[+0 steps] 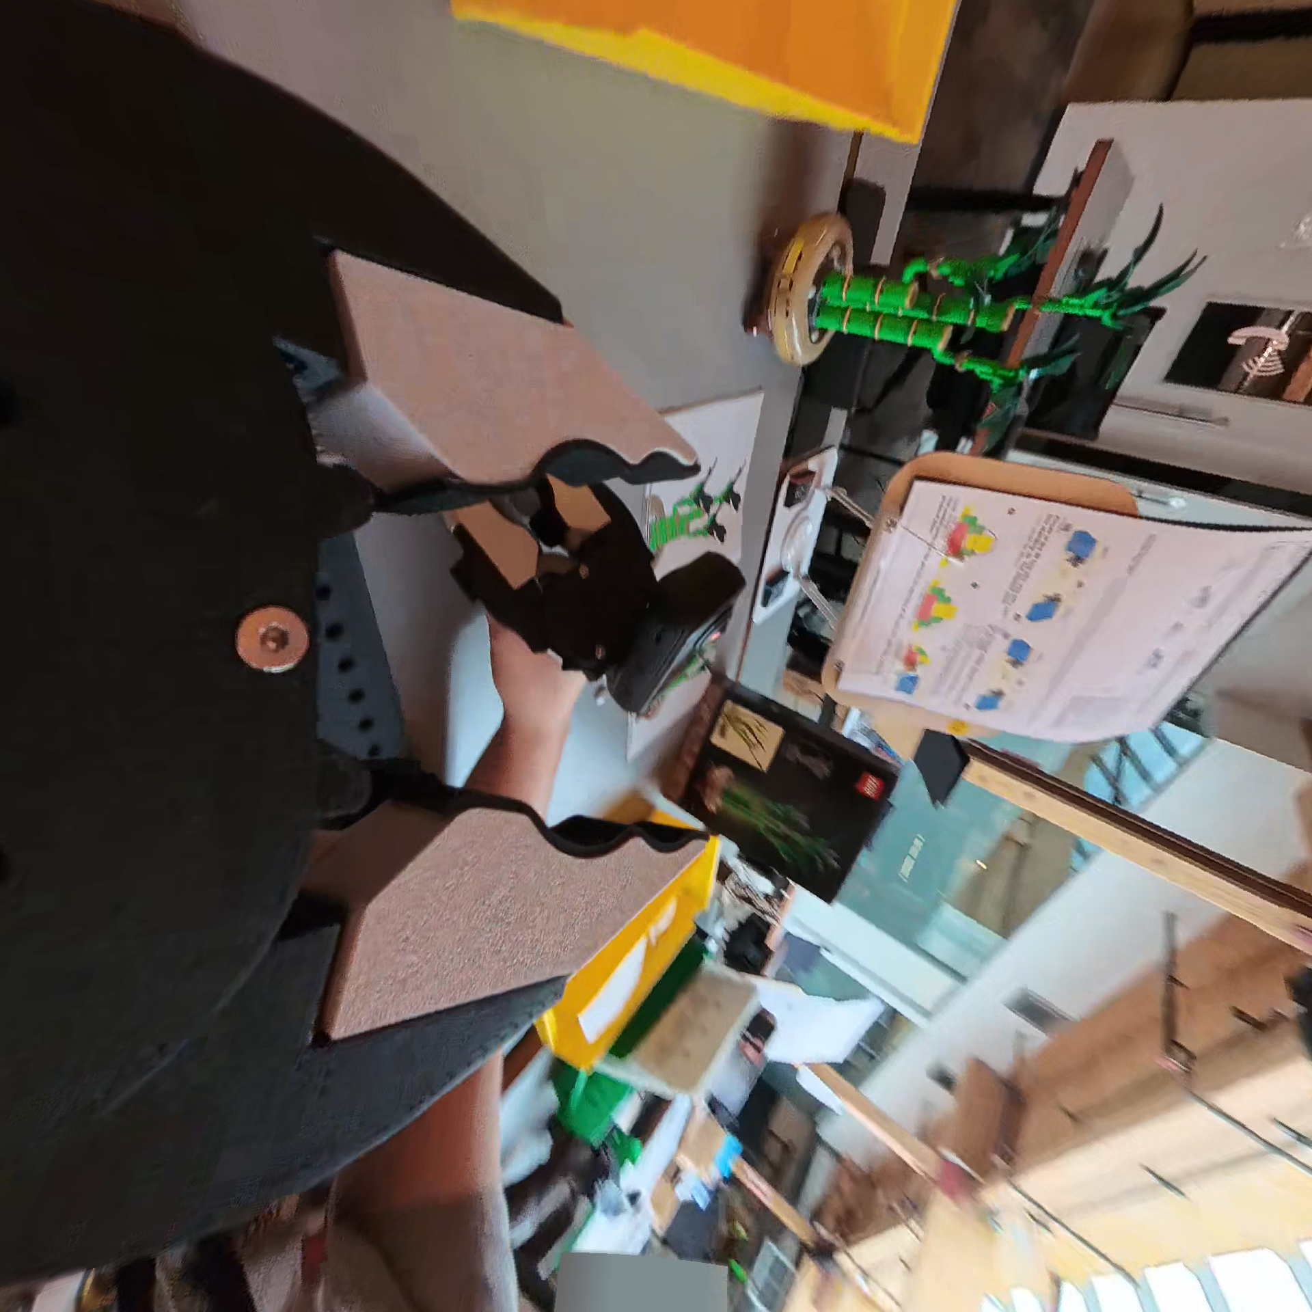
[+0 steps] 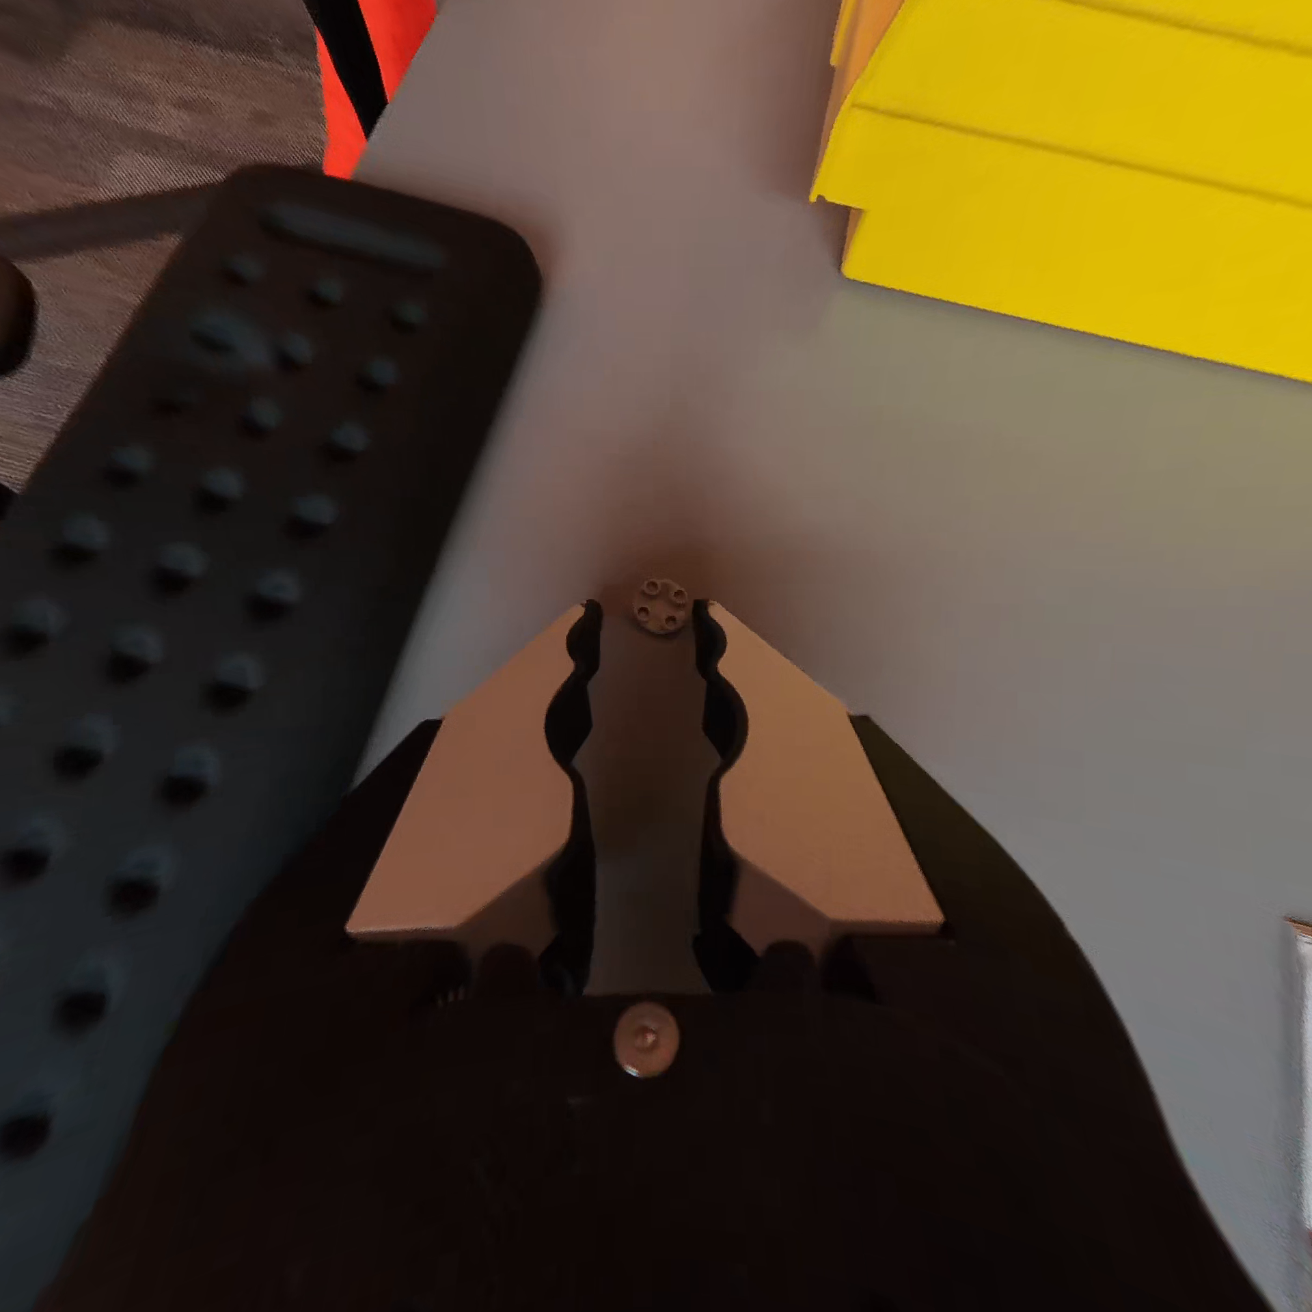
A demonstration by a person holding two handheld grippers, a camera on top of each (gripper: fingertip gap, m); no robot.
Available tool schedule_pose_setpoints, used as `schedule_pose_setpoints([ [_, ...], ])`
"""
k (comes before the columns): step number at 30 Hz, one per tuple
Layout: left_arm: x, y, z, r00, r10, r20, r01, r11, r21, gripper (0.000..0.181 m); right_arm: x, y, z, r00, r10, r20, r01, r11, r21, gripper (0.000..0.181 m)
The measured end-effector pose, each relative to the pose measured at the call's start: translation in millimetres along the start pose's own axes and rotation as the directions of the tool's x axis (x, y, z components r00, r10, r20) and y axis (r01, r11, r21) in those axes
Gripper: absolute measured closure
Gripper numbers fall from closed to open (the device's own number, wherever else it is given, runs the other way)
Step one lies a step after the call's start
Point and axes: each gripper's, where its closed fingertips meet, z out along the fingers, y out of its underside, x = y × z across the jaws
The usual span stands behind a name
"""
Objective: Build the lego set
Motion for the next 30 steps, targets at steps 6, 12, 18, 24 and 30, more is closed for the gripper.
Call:
schedule_pose_setpoints([
  [6, -10, 7, -12, 0.969, -0.230, -0.089, 0.236, 0.970, 0.059, 0.067, 3, 1, 0, 0.999, 0.029, 0.020, -0.029, 1.000, 0.000, 0.166],
  [12, -18, 43, 31, 0.845, -0.495, -0.200, 0.511, 0.859, 0.034, 0.049, 33, 17, -47, 0.986, 0.004, -0.164, -0.005, 1.000, -0.004, 0.167],
  [18, -7, 72, 99, 0.712, -0.623, -0.324, 0.598, 0.780, -0.185, 0.037, 63, 11, -139, 0.935, 0.135, -0.327, -0.068, 0.975, 0.209, 0.167],
  [24, -27, 79, 140, 0.560, -0.746, -0.361, 0.723, 0.653, -0.226, 0.033, 64, 6, -146, 0.963, 0.013, -0.270, 0.041, 0.980, 0.193, 0.167],
  [30, -44, 77, 161, 0.536, -0.764, -0.358, 0.766, 0.619, -0.175, 0.027, 72, 6, -129, 0.988, -0.060, -0.144, 0.077, 0.990, 0.116, 0.167],
])
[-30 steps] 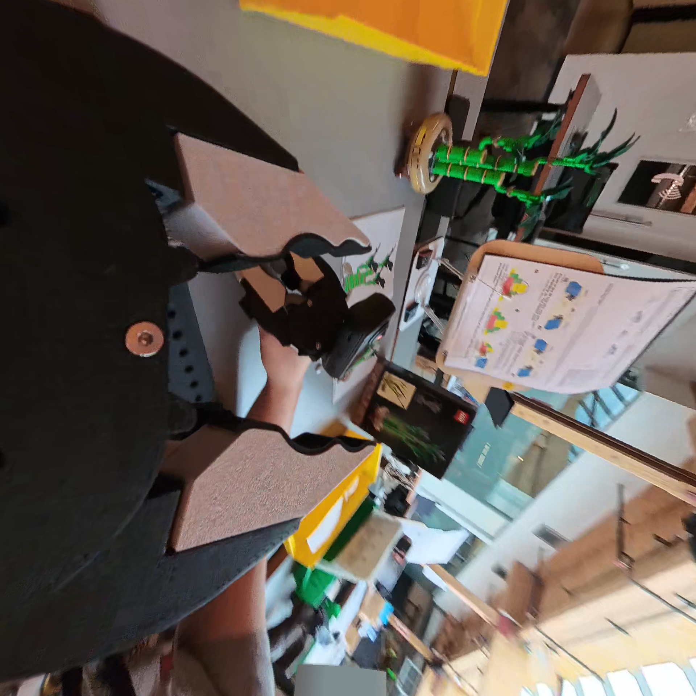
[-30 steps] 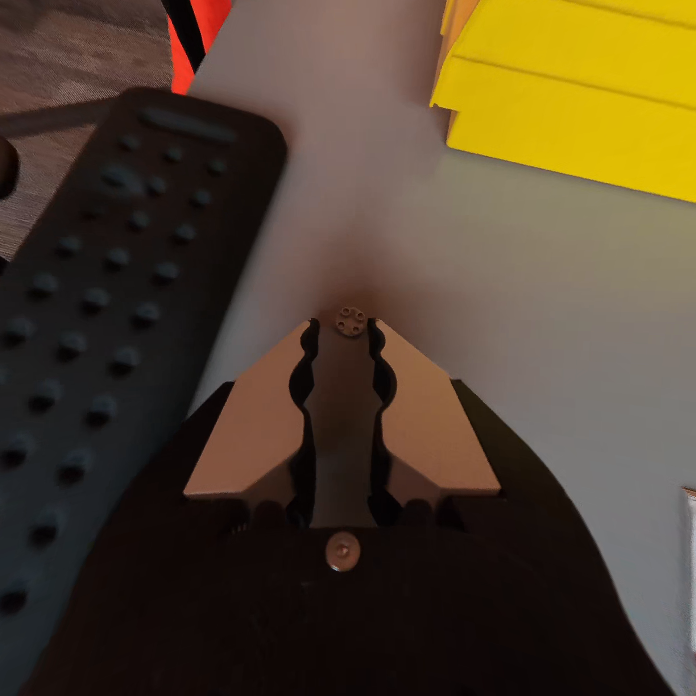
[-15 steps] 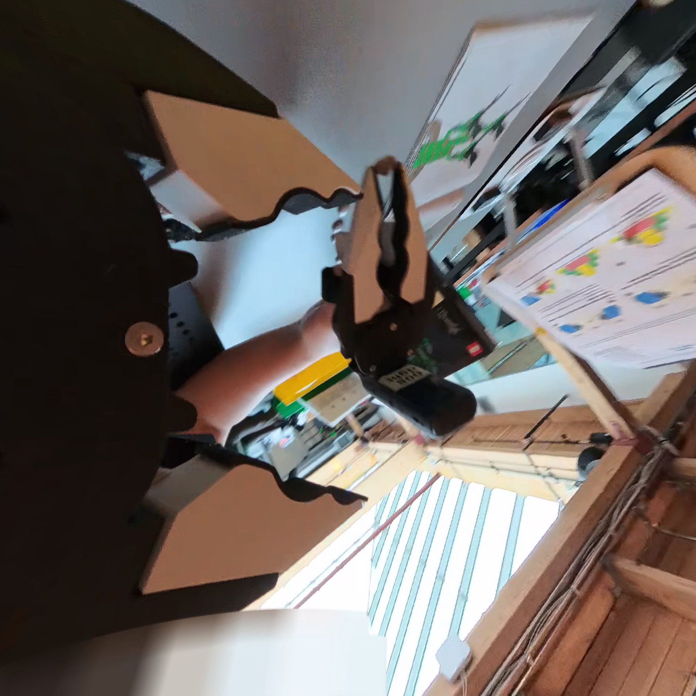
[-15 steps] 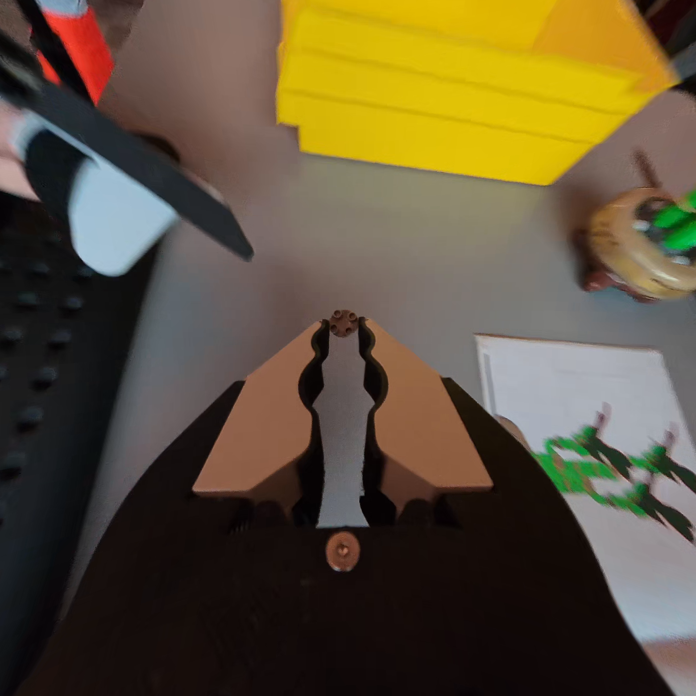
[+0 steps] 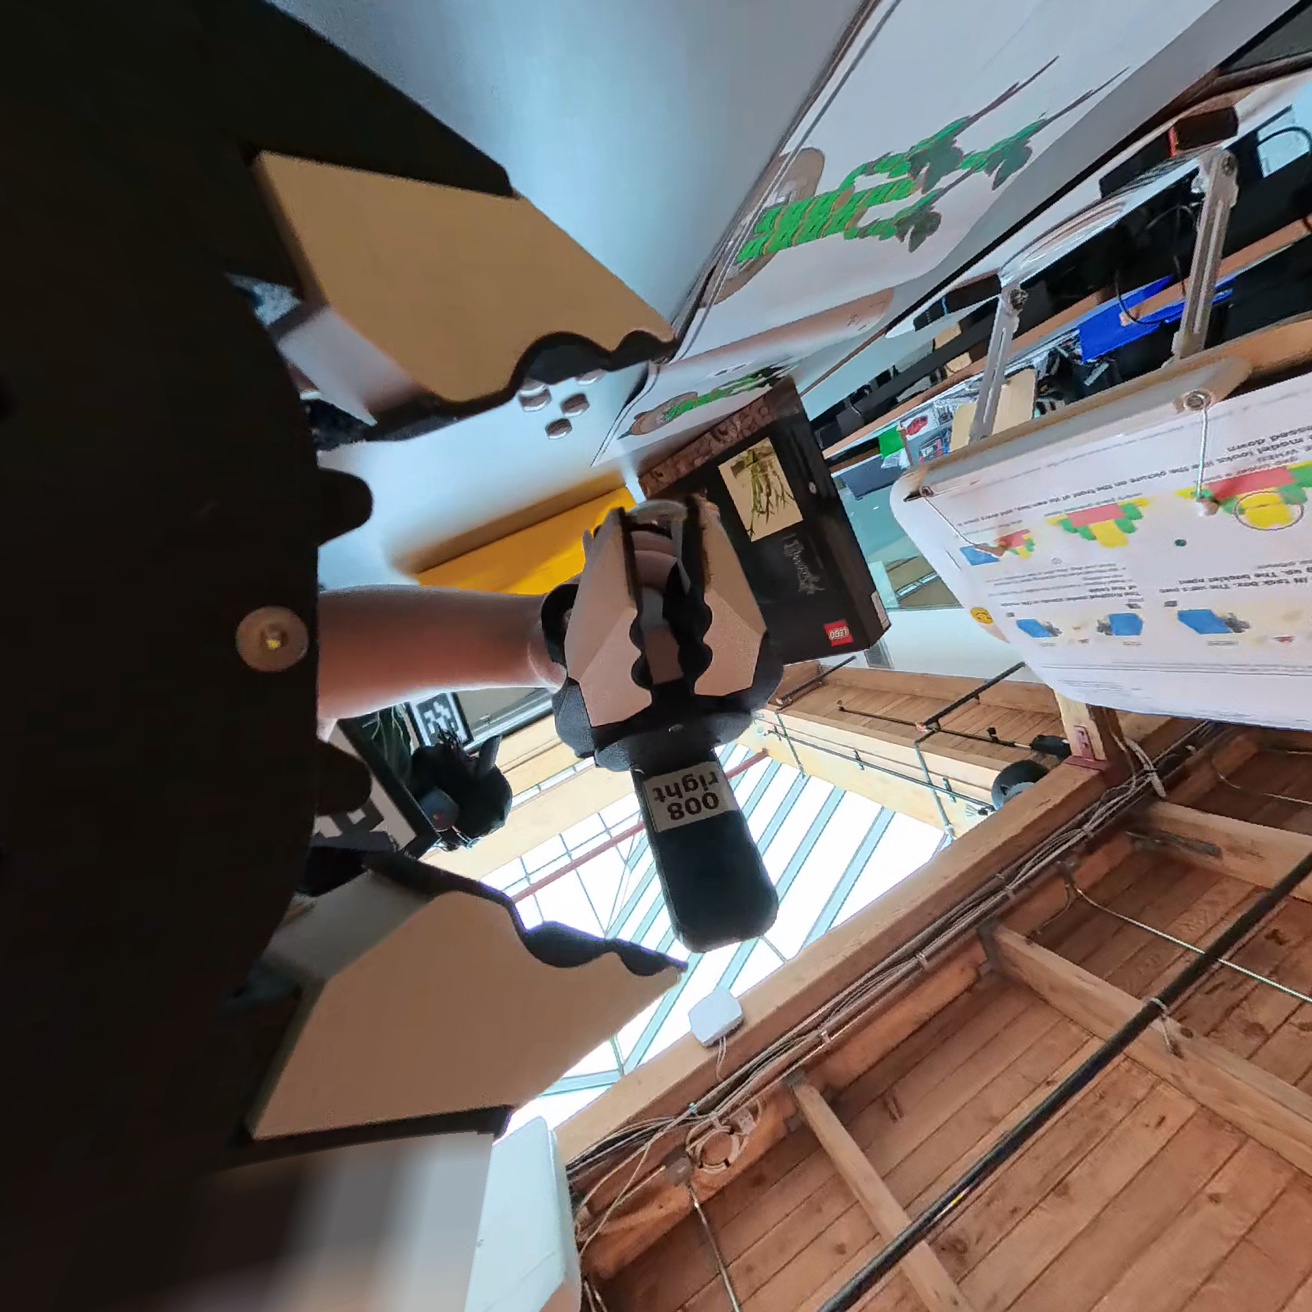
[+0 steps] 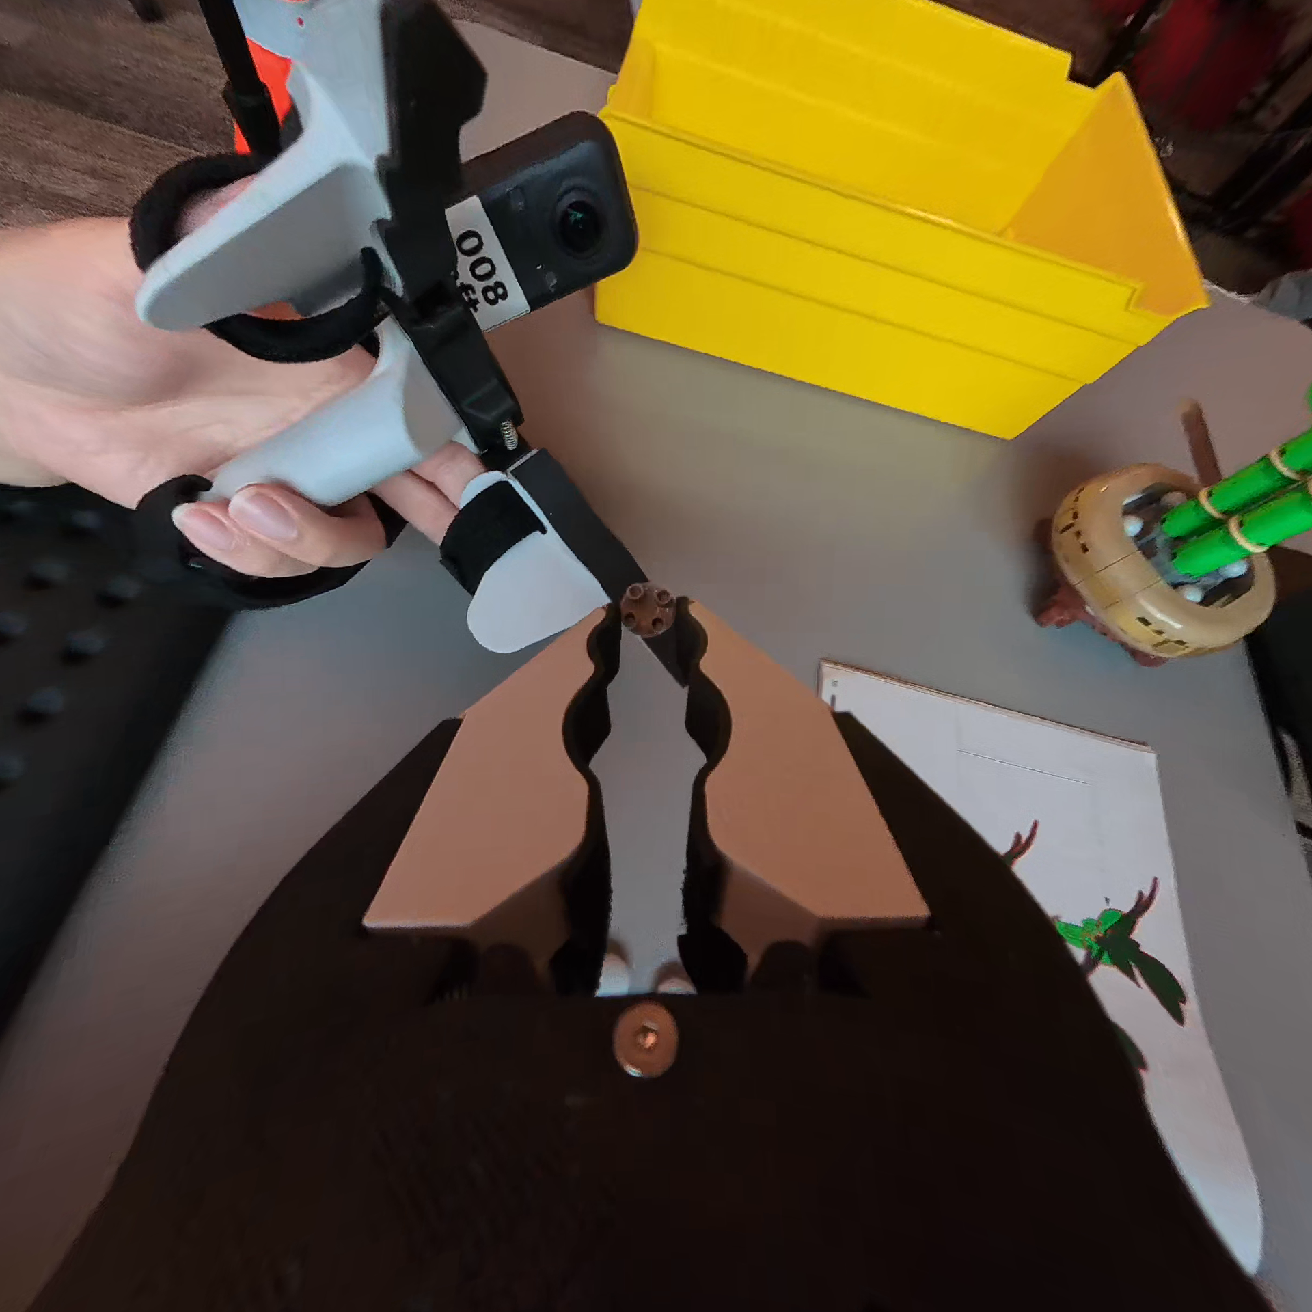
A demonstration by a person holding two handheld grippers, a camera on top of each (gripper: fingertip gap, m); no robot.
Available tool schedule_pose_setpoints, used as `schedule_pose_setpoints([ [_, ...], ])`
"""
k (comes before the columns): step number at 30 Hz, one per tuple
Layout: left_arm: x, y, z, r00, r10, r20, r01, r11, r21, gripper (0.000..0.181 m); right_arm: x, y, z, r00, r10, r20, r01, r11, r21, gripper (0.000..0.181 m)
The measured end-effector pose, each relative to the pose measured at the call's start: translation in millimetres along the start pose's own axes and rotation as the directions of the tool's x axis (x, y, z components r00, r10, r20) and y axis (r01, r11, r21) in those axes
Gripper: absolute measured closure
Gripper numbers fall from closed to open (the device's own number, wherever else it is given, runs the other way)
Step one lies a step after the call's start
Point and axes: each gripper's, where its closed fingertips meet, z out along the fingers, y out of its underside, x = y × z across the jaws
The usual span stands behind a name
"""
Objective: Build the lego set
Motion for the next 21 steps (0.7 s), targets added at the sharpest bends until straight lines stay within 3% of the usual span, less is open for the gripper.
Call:
schedule_pose_setpoints([
  [5, -9, 5, 2, 0.998, 0.039, 0.041, -0.038, 0.999, -0.012, 0.027, -2, -2, 9, 0.999, 0.031, 0.023, -0.032, 0.999, 0.042, 0.167],
  [10, -9, 5, -4, 1.000, -0.001, 0.001, 0.001, 1.000, 0.002, 0.027, -5, 13, 21, 1.000, 0.011, 0.028, -0.010, 0.999, -0.040, 0.167],
  [17, -4, 15, 0, 1.000, 0.009, -0.026, -0.010, 0.999, -0.034, 0.027, -12, 19, 30, 0.998, 0.000, 0.059, 0.005, 0.997, -0.078, 0.167],
  [21, -4, 10, -4, 0.997, -0.054, -0.048, 0.054, 0.999, 0.002, 0.026, -15, 22, 31, 0.998, 0.000, 0.069, 0.006, 0.996, -0.091, 0.167],
])
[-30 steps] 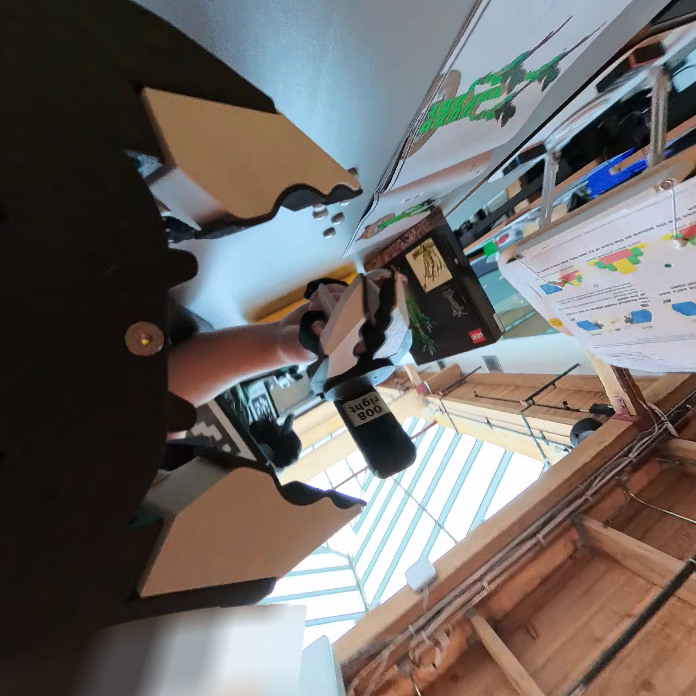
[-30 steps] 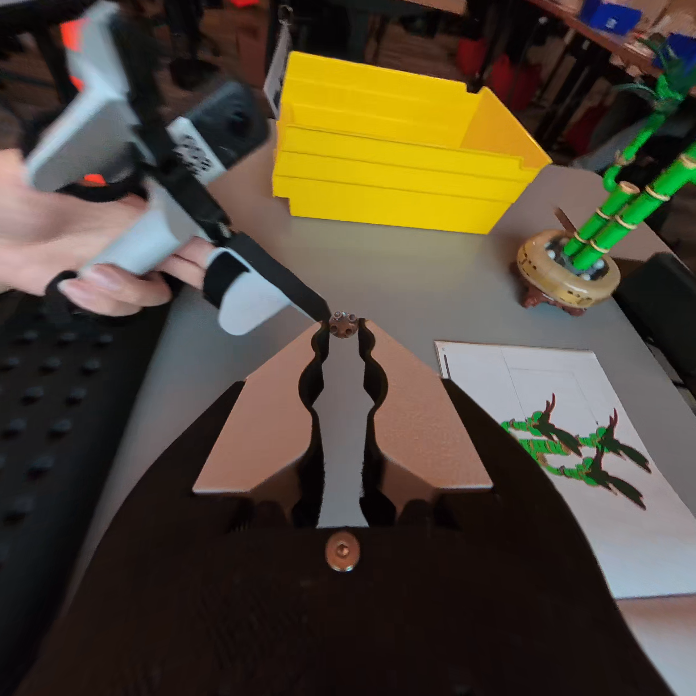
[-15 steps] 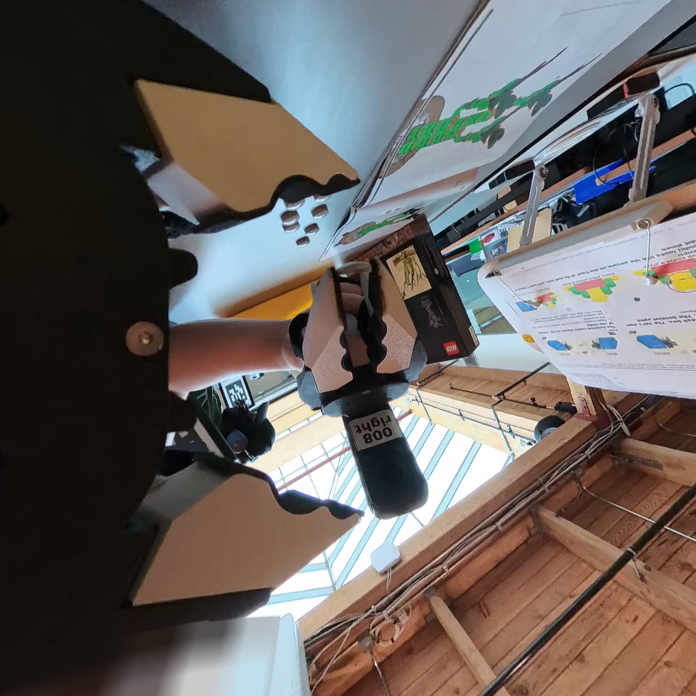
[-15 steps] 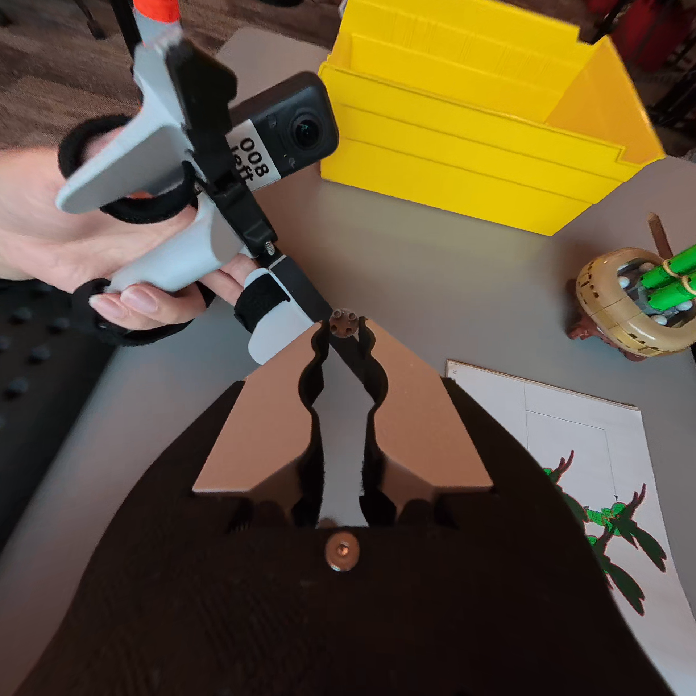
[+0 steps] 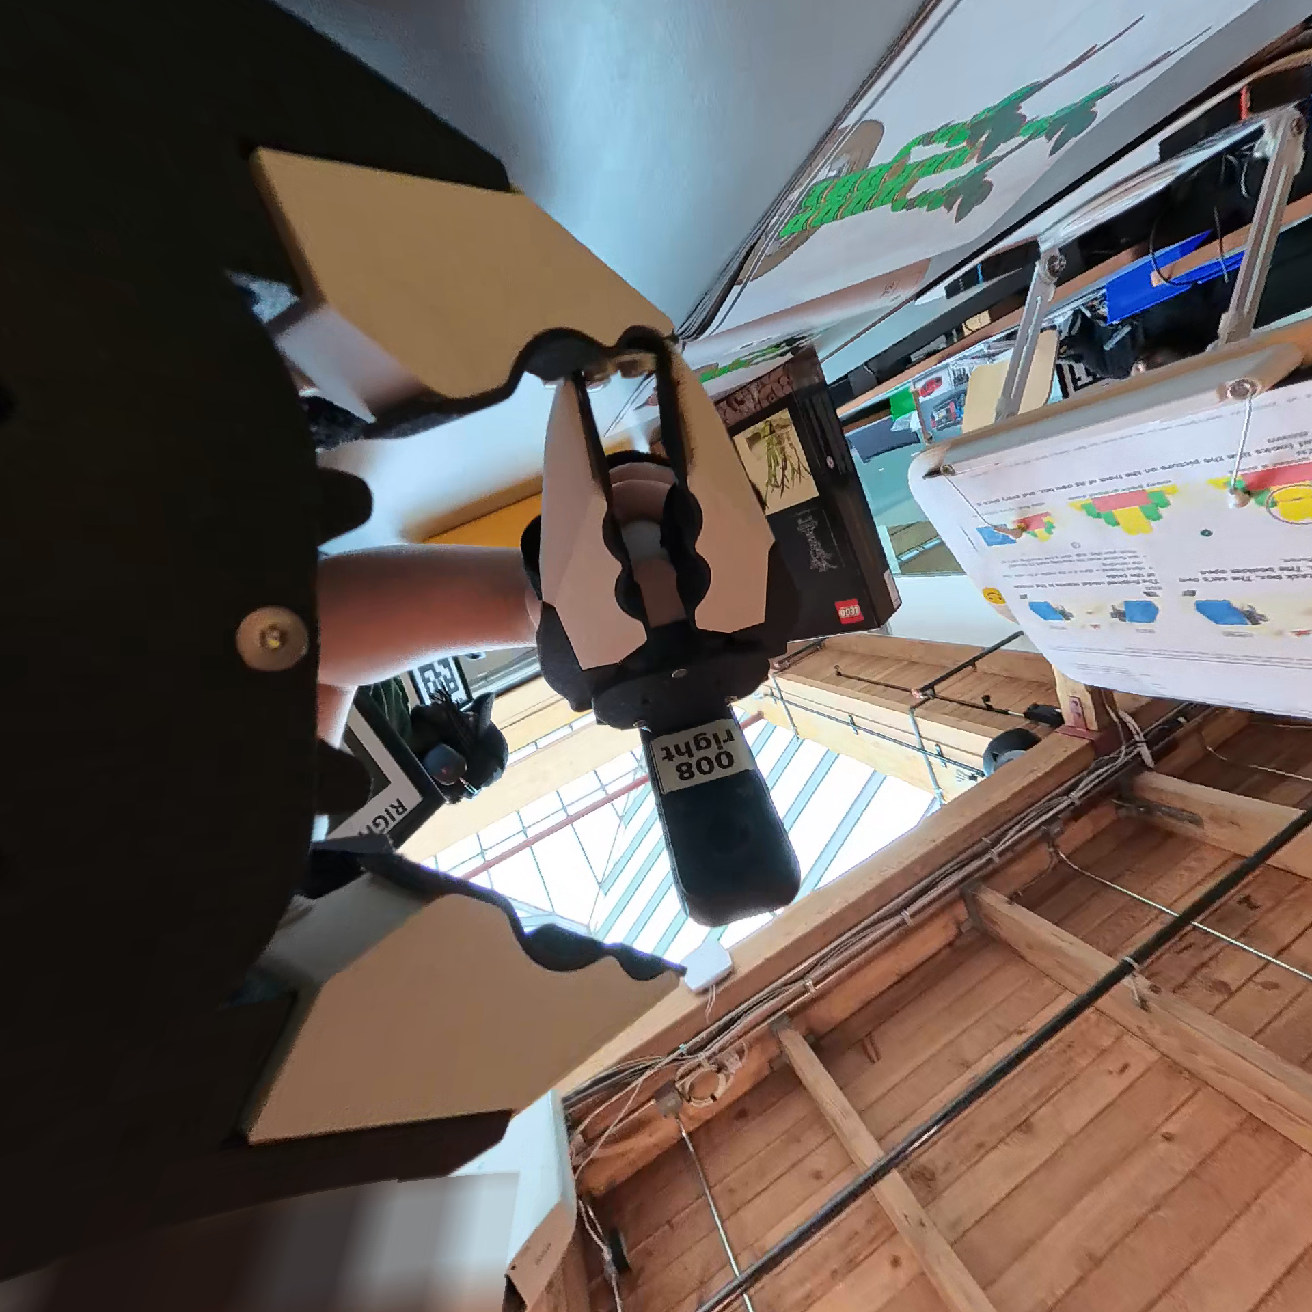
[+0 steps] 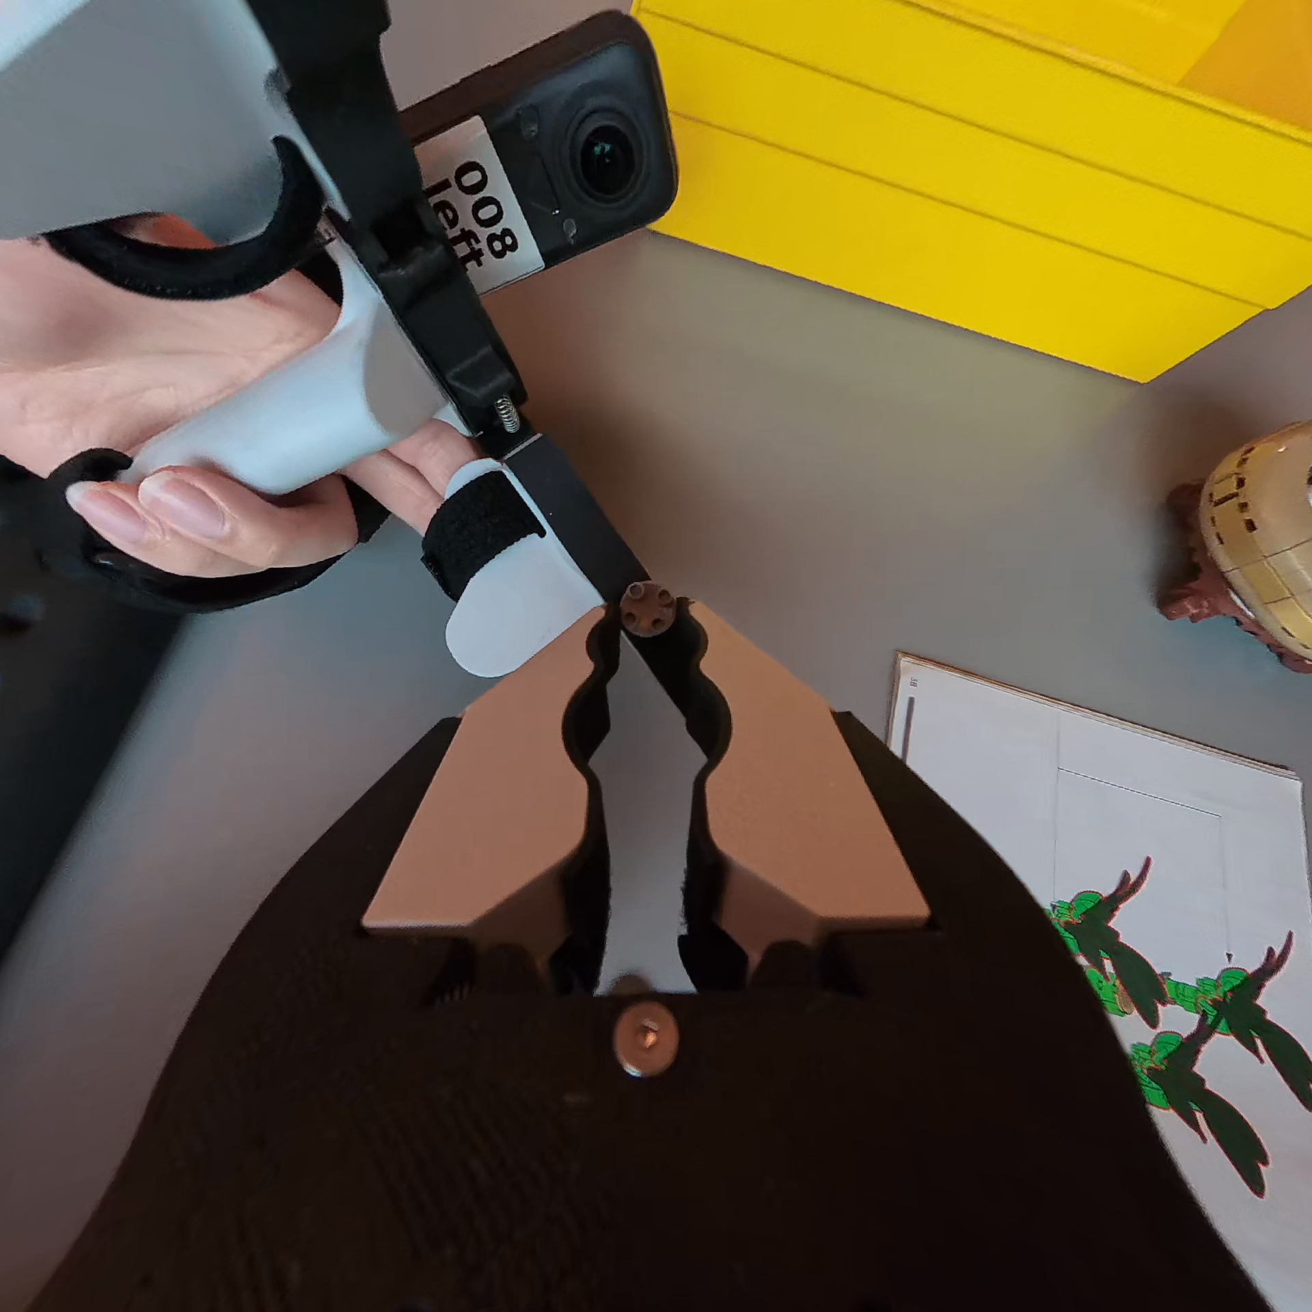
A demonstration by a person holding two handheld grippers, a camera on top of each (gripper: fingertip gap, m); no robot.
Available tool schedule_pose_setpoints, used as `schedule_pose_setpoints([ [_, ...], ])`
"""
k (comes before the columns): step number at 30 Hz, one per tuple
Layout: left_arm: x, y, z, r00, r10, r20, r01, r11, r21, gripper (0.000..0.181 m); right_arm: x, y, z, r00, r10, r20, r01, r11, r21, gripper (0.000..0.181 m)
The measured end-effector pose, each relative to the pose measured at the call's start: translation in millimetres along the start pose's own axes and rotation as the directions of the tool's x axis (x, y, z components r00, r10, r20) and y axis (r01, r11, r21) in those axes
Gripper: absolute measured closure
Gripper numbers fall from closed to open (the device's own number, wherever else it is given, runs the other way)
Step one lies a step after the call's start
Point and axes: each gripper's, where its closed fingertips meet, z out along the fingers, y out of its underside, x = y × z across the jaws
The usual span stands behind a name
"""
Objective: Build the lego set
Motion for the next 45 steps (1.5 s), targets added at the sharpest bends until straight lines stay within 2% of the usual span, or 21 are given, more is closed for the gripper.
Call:
schedule_pose_setpoints([
  [5, 0, -2, -2, 1.000, -0.007, 0.000, 0.007, 1.000, 0.011, 0.026, 0, 0, 1, 1.000, 0.026, 0.010, -0.026, 1.000, 0.013, 0.162],
  [8, 2, -4, -3, 0.999, -0.023, -0.021, 0.024, 0.999, 0.023, 0.027, -4, -8, -4, 0.999, 0.013, 0.035, -0.015, 0.998, 0.065, 0.155],
  [12, 4, -6, -5, 0.999, -0.025, -0.032, 0.026, 0.999, 0.034, 0.028, 1, -25, -36, 0.999, -0.022, -0.032, 0.025, 0.993, 0.115, 0.148],
  [14, 4, -8, -6, 0.999, -0.027, -0.034, 0.028, 0.999, 0.042, 0.028, -15, -31, -52, 0.999, -0.032, 0.015, 0.029, 0.988, 0.153, 0.149],
  [16, 5, -8, -7, 0.999, -0.029, -0.039, 0.030, 0.999, 0.044, 0.029, -42, -16, -52, 0.991, -0.065, 0.117, 0.051, 0.992, 0.119, 0.150],
  [18, 7, -6, -6, 0.999, -0.027, -0.045, 0.029, 0.999, 0.034, 0.029, -61, 15, -41, 0.978, -0.131, 0.162, 0.122, 0.990, 0.066, 0.154],
  [19, 7, -5, -5, 0.999, -0.023, -0.043, 0.024, 0.999, 0.026, 0.029, -62, 32, -33, 0.974, -0.157, 0.165, 0.154, 0.988, 0.031, 0.161],
  [21, 7, -2, -4, 0.999, -0.011, -0.036, 0.012, 1.000, 0.014, 0.029, -58, 50, -21, 0.979, -0.099, 0.177, 0.110, 0.993, -0.051, 0.160],
  [28, 5, -5, -9, 1.000, 0.002, -0.021, -0.001, 0.999, 0.036, 0.031, -63, 53, -8, 0.965, 0.035, 0.259, -0.013, 0.996, -0.087, 0.154],
  [33, 8, -3, -7, 0.999, 0.012, -0.035, -0.011, 1.000, 0.021, 0.031, -65, 57, -9, 0.965, 0.020, 0.262, 0.000, 0.997, -0.078, 0.155],
  [36, 8, 0, -6, 0.999, 0.016, -0.032, -0.016, 1.000, 0.004, 0.032, -65, 56, -9, 0.966, 0.003, 0.259, 0.015, 0.998, -0.068, 0.167],
  [41, 8, 1, -6, 0.999, 0.009, -0.032, -0.009, 1.000, -0.002, 0.032, -69, 52, -15, 0.959, -0.041, 0.280, 0.059, 0.997, -0.058, 0.167],
  [43, 7, 0, -6, 1.000, 0.007, -0.030, -0.007, 1.000, 0.001, 0.032, -67, 36, -27, 0.960, -0.084, 0.266, 0.086, 0.996, 0.008, 0.167],
  [45, 6, 2, -6, 1.000, 0.003, -0.028, -0.003, 1.000, -0.005, 0.032, -57, 7, -43, 0.973, -0.115, 0.200, 0.090, 0.987, 0.130, 0.167],
])
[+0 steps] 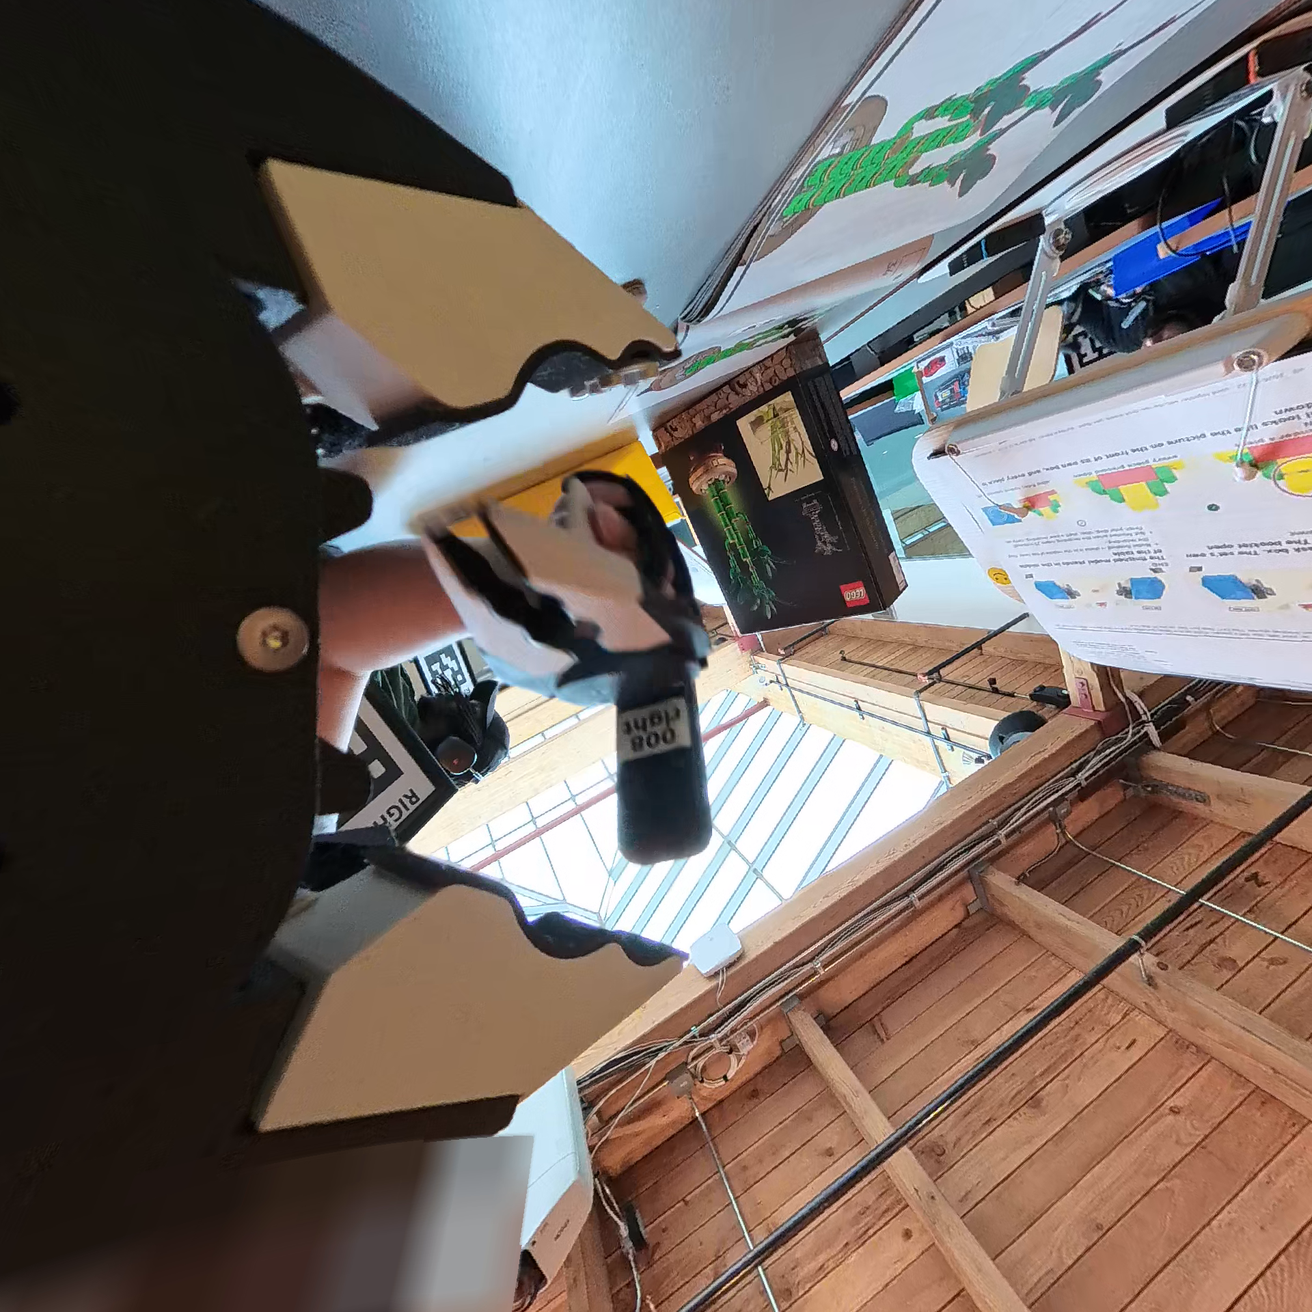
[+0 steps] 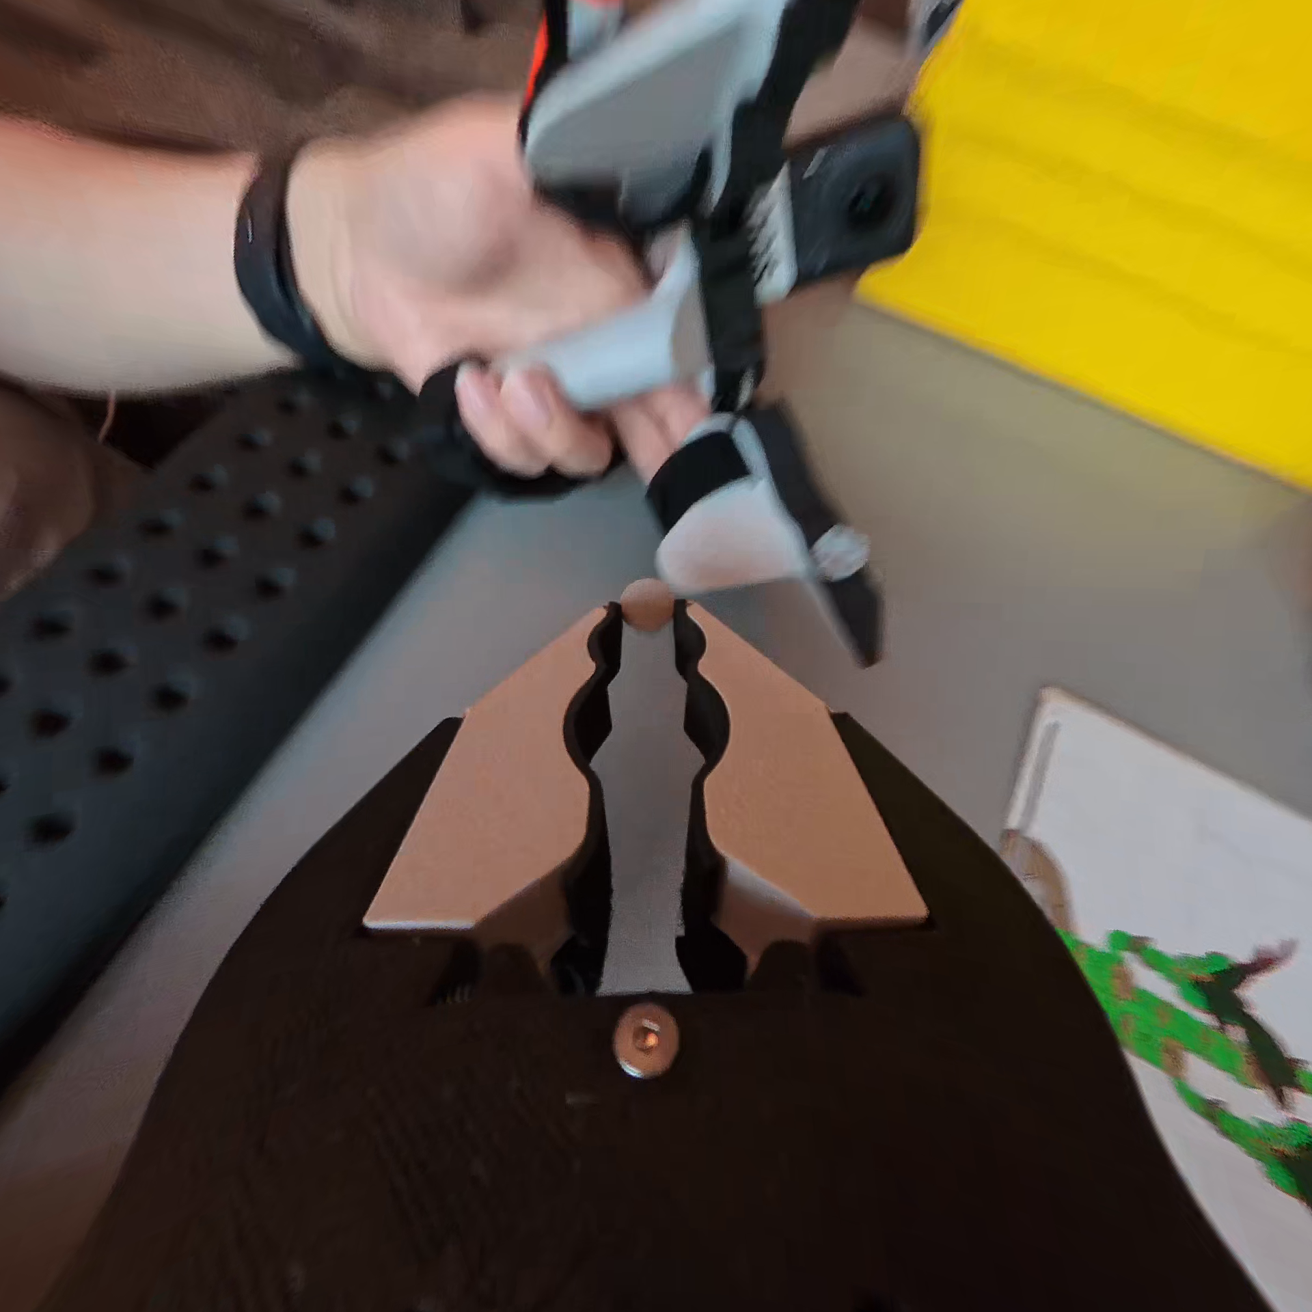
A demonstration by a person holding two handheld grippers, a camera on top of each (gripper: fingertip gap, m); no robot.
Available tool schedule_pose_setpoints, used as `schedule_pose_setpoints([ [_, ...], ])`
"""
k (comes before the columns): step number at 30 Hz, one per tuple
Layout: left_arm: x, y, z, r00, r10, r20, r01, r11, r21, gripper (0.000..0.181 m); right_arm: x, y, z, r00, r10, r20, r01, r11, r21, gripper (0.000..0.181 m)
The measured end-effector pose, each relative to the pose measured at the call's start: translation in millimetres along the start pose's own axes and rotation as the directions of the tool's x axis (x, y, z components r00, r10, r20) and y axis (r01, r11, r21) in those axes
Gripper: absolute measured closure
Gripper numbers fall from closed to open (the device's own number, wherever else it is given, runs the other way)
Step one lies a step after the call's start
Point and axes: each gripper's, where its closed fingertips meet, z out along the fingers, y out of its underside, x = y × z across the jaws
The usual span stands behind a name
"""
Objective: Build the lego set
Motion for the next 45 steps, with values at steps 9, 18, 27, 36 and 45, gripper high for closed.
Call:
schedule_pose_setpoints([
  [9, -4, 26, 10, 1.000, -0.027, 0.010, 0.028, 0.991, -0.129, 0.032, 42, 9, -1, 0.976, 0.041, -0.214, -0.055, 0.997, -0.057, 0.168],
  [18, -3, 29, 11, 1.000, -0.029, 0.002, 0.029, 0.990, -0.141, 0.033, 43, 3, 9, 0.973, 0.058, -0.222, -0.069, 0.997, -0.039, 0.168],
  [27, -3, 35, 13, 0.999, -0.045, -0.005, 0.044, 0.984, -0.173, 0.035, 30, 2, 4, 0.991, 0.005, -0.136, -0.012, 0.999, -0.050, 0.168],
  [36, 0, 68, 19, 0.991, -0.131, -0.015, 0.118, 0.937, -0.329, 0.037, 4, 4, -29, 0.991, 0.042, 0.127, -0.039, 0.999, -0.027, 0.168],
  [45, 5, 97, 20, 0.970, -0.241, -0.013, 0.207, 0.861, -0.464, 0.037, -17, 21, -38, 0.964, -0.053, 0.259, 0.069, 0.996, -0.054, 0.168],
])
